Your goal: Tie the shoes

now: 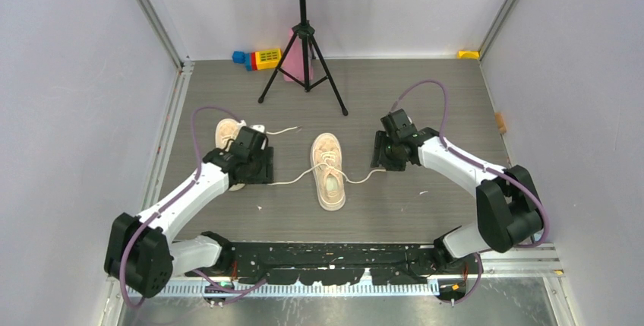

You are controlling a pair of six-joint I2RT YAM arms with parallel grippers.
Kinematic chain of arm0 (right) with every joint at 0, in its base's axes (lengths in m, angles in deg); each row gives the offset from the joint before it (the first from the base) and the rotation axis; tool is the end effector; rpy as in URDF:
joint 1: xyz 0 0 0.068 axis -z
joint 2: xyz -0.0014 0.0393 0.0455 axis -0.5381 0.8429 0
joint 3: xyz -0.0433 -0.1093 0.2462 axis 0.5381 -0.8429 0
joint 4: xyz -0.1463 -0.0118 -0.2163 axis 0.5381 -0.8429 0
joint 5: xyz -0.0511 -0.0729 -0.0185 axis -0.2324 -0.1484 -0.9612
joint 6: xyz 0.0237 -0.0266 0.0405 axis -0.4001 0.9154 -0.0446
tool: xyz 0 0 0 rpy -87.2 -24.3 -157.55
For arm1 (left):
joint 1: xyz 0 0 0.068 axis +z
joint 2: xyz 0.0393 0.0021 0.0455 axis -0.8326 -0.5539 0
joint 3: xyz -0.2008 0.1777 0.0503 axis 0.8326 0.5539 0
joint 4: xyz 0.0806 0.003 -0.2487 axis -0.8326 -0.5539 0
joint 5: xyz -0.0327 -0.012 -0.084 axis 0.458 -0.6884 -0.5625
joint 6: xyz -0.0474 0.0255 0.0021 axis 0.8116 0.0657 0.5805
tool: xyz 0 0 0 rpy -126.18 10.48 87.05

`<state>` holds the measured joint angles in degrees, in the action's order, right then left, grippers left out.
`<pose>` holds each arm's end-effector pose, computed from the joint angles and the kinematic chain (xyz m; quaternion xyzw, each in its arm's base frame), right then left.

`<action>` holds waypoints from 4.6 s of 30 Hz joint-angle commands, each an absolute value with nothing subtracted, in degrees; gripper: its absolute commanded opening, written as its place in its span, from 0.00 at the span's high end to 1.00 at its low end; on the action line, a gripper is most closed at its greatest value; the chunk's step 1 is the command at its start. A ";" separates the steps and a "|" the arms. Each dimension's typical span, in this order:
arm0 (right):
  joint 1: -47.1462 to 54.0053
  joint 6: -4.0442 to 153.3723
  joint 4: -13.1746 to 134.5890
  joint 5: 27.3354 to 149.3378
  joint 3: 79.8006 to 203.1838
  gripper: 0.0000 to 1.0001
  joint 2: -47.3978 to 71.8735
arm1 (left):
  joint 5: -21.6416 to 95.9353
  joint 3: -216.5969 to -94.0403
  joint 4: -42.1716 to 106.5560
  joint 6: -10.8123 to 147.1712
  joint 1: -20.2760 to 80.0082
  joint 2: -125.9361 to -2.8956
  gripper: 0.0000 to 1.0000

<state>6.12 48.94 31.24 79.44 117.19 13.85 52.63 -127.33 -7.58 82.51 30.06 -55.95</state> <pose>0.2504 0.1234 0.2028 0.0543 0.9675 0.1122 0.2200 0.1990 -0.0934 0.2219 -0.0128 0.9650 -0.0574 0.2555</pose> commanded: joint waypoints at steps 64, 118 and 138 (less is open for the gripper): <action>5.76 50.45 29.50 94.76 121.86 0.50 4.57 | 26.64 -134.77 18.63 57.35 21.36 -77.93 0.73; -6.95 53.62 39.26 94.74 137.80 0.57 23.48 | 23.06 -123.22 44.76 70.49 22.00 -69.38 1.00; -6.99 52.41 38.84 94.33 138.89 0.94 25.22 | 21.08 -123.29 45.54 70.23 22.09 -69.96 0.99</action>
<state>-6.95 52.64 37.51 95.22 136.14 25.44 22.38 -123.07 43.02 69.99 21.89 -69.65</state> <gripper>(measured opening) 0.088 0.010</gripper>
